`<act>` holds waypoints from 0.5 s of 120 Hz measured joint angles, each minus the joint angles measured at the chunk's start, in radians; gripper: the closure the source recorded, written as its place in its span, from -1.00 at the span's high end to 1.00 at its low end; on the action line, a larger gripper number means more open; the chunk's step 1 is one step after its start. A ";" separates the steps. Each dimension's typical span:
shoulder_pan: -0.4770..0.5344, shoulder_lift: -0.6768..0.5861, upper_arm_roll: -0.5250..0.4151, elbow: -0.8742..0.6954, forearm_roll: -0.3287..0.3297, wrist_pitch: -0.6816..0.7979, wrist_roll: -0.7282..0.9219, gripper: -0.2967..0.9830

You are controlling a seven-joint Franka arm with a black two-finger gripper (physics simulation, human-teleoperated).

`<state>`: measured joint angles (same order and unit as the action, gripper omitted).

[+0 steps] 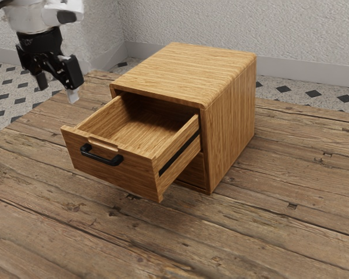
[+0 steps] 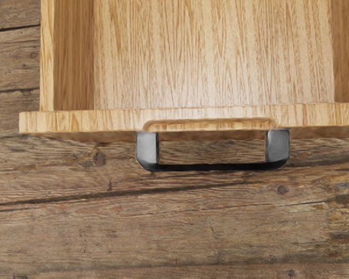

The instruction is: Push the drawer handle with one arm to close the drawer

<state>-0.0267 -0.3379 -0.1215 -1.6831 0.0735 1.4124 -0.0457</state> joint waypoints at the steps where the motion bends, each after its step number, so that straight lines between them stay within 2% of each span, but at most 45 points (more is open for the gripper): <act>1: 0.005 -0.024 -0.001 -0.036 -0.001 0.007 -0.003 0.53; 10: 0.029 -0.208 0.000 -0.297 -0.013 0.062 -0.030 0.53; 20: 0.036 -0.289 0.010 -0.434 -0.028 0.105 -0.055 0.53; 36: 0.053 -0.299 0.031 -0.497 -0.073 0.161 -0.088 0.54; 60: 0.065 -0.279 0.021 -0.587 -0.087 0.257 -0.115 0.52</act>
<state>0.0379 -0.6166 -0.1007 -2.2696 -0.0134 1.6697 -0.1608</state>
